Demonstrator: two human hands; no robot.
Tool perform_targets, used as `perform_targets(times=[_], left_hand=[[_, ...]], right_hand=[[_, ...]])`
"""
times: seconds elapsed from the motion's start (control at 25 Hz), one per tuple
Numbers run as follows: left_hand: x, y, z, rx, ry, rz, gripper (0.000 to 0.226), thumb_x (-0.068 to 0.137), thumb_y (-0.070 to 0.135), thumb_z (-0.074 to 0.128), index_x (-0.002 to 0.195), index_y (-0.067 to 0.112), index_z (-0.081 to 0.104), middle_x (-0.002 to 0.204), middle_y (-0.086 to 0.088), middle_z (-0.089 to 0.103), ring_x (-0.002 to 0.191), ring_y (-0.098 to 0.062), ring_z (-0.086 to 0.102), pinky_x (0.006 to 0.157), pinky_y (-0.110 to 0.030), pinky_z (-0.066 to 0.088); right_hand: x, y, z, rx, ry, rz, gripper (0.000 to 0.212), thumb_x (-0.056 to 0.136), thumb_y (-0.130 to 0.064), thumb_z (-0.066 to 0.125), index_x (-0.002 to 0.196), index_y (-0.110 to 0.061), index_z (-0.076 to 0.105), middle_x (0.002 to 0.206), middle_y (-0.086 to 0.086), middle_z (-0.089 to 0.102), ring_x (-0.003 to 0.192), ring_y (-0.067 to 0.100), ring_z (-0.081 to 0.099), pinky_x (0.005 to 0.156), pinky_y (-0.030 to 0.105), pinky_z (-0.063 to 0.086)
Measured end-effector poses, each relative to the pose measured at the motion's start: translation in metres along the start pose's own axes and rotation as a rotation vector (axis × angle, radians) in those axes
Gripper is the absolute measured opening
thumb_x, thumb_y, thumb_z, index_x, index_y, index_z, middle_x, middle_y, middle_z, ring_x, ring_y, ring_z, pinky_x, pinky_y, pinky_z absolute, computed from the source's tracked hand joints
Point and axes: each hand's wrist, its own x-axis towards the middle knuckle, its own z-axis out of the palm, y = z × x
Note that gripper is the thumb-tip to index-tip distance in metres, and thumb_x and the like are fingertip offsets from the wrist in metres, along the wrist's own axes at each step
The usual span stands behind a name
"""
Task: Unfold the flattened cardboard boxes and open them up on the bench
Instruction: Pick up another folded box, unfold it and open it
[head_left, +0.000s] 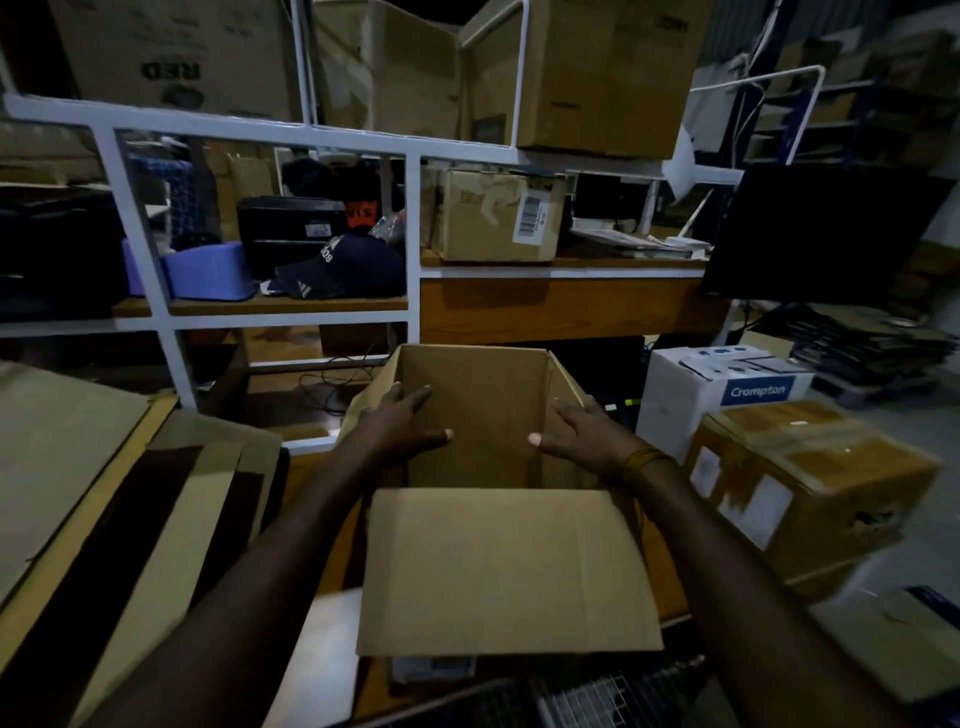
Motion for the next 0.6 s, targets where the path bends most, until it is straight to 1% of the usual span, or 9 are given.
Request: perform_targets(times=[0.08, 0.2, 0.28, 0.36, 0.4, 0.48, 0.52, 0.6], left_hand=[[-0.026, 0.002, 0.003, -0.114, 0.005, -0.020, 0.082, 0.087, 0.057, 0.063, 0.154, 0.036, 0.021, 0.165, -0.006, 0.008, 0.147, -0.038, 0.017, 0.114, -0.056, 0.030], [-0.064, 0.013, 0.006, -0.178, -0.013, -0.054, 0.079, 0.088, 0.058, 0.061, 0.153, 0.034, 0.025, 0.161, -0.009, 0.020, 0.142, -0.035, 0.031, 0.110, -0.053, 0.038], [-0.093, 0.020, 0.010, -0.167, -0.037, -0.094, 0.076, 0.086, 0.057, 0.063, 0.151, 0.034, 0.030, 0.156, -0.008, 0.032, 0.136, -0.031, 0.040, 0.107, -0.051, 0.041], [-0.119, 0.025, 0.017, -0.112, -0.027, -0.124, 0.069, 0.083, 0.053, 0.069, 0.143, 0.031, 0.043, 0.145, -0.006, 0.044, 0.124, -0.027, 0.050, 0.102, -0.050, 0.046], [-0.132, 0.028, 0.020, -0.084, 0.019, -0.130, 0.065, 0.081, 0.050, 0.072, 0.138, 0.031, 0.048, 0.139, -0.005, 0.047, 0.117, -0.026, 0.053, 0.098, -0.048, 0.049], [-0.155, 0.037, 0.025, -0.033, 0.162, -0.134, 0.058, 0.079, 0.045, 0.076, 0.131, 0.031, 0.052, 0.132, -0.004, 0.047, 0.107, -0.022, 0.055, 0.089, -0.042, 0.054], [-0.167, 0.042, 0.029, -0.004, 0.230, -0.136, 0.056, 0.079, 0.043, 0.076, 0.129, 0.032, 0.053, 0.131, -0.003, 0.047, 0.105, -0.021, 0.056, 0.086, -0.039, 0.055], [-0.189, 0.050, 0.045, 0.005, 0.340, -0.137, 0.054, 0.078, 0.040, 0.078, 0.126, 0.033, 0.054, 0.134, -0.003, 0.045, 0.108, -0.021, 0.056, 0.083, -0.035, 0.054]], right_hand=[[-0.024, -0.003, 0.000, 0.067, 0.004, 0.009, 0.082, 0.089, -0.067, 0.048, 0.156, -0.032, 0.016, 0.164, 0.010, -0.001, 0.147, 0.038, 0.017, 0.113, 0.053, 0.028], [-0.056, -0.007, 0.001, 0.116, 0.026, 0.001, 0.080, 0.088, -0.069, 0.047, 0.154, -0.030, 0.026, 0.161, 0.010, 0.012, 0.143, 0.039, 0.026, 0.109, 0.053, 0.033], [-0.077, -0.007, 0.010, 0.118, 0.058, 0.036, 0.078, 0.085, -0.069, 0.054, 0.148, -0.028, 0.038, 0.156, 0.011, 0.022, 0.137, 0.040, 0.032, 0.107, 0.053, 0.038], [-0.096, -0.004, 0.024, 0.109, 0.102, 0.119, 0.073, 0.079, -0.064, 0.066, 0.140, -0.028, 0.048, 0.148, 0.015, 0.028, 0.129, 0.040, 0.040, 0.103, 0.049, 0.044], [-0.106, -0.002, 0.030, 0.110, 0.128, 0.147, 0.071, 0.077, -0.061, 0.070, 0.136, -0.027, 0.049, 0.144, 0.016, 0.030, 0.124, 0.038, 0.044, 0.101, 0.047, 0.046], [-0.125, 0.002, 0.039, 0.119, 0.215, 0.157, 0.066, 0.076, -0.054, 0.075, 0.131, -0.027, 0.051, 0.136, 0.016, 0.032, 0.115, 0.036, 0.049, 0.098, 0.044, 0.049], [-0.135, 0.003, 0.044, 0.128, 0.265, 0.158, 0.062, 0.076, -0.050, 0.076, 0.128, -0.027, 0.051, 0.132, 0.014, 0.032, 0.111, 0.036, 0.051, 0.095, 0.044, 0.050], [-0.154, 0.008, 0.053, 0.165, 0.357, 0.140, 0.055, 0.078, -0.045, 0.076, 0.124, -0.027, 0.051, 0.126, 0.013, 0.031, 0.106, 0.035, 0.051, 0.091, 0.041, 0.052]])
